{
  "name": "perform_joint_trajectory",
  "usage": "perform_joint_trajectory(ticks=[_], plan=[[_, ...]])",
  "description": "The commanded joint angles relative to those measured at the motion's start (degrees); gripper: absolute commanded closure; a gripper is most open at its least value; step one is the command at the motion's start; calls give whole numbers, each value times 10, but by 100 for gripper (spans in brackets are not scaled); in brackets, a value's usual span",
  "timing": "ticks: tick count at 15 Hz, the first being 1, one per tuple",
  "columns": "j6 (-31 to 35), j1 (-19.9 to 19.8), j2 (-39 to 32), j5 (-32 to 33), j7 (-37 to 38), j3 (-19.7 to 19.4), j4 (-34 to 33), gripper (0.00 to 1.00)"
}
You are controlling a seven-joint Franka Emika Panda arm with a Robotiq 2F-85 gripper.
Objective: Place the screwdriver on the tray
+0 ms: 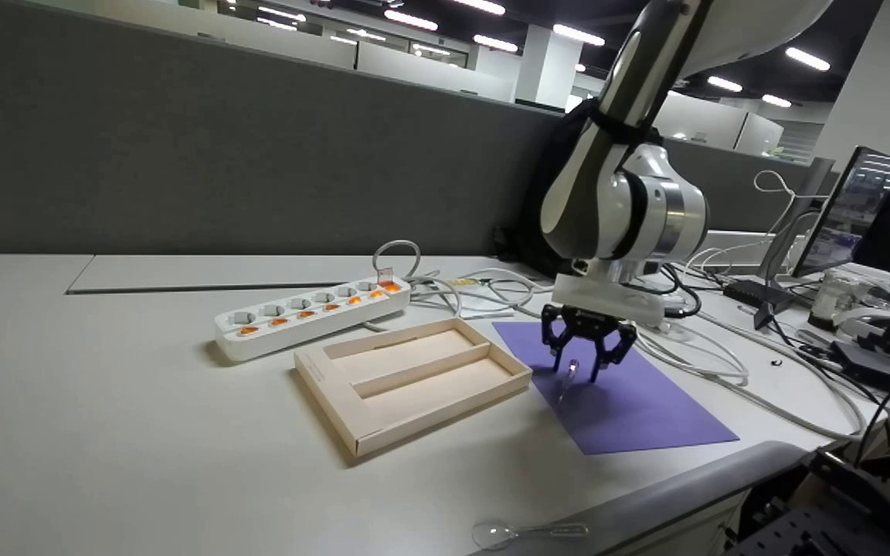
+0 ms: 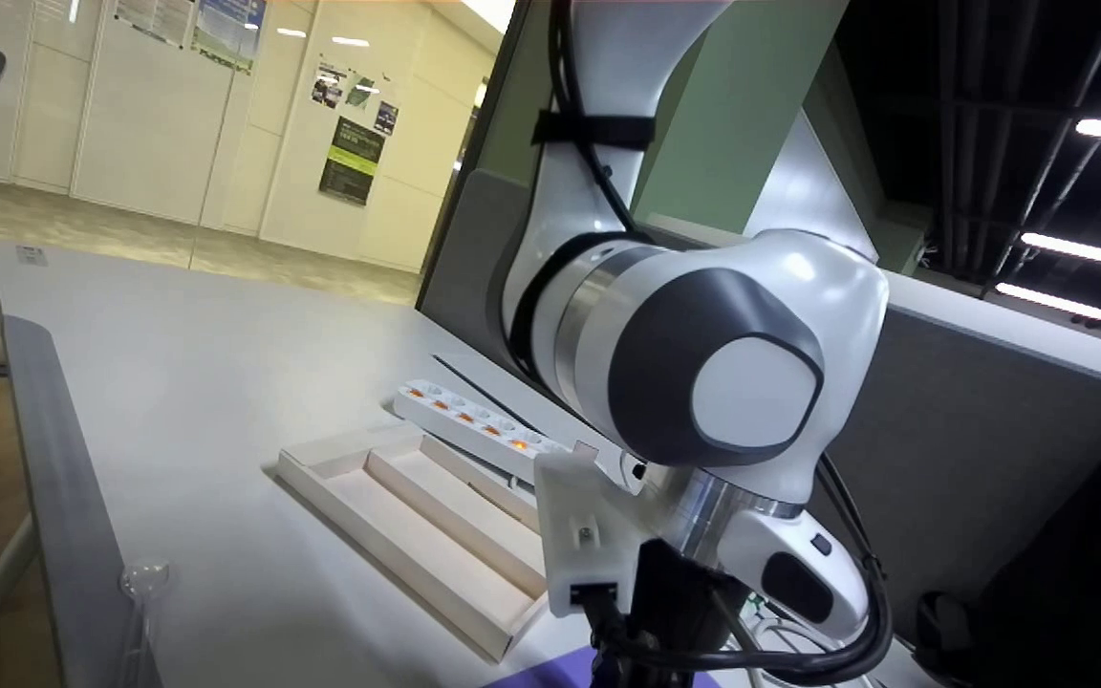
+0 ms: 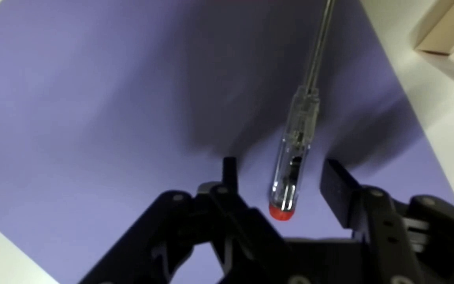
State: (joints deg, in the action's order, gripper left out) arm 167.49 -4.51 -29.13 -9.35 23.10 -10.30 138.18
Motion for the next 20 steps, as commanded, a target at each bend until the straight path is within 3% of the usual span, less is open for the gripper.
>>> perform_joint_trajectory(ticks=[1, 5, 6, 8, 14, 20], plan=[[10, 6, 0, -16, -12, 3, -4, 72], [25, 4, 20, -23, -30, 18, 12, 98], [27, 1, 24, -25, -36, 23, 14, 100], [33, 1, 39, -26, -45, 30, 25, 96], [42, 12, 100, -32, -58, 51, 56, 96], [33, -3, 116, -121, -44, 120, 38, 96]])
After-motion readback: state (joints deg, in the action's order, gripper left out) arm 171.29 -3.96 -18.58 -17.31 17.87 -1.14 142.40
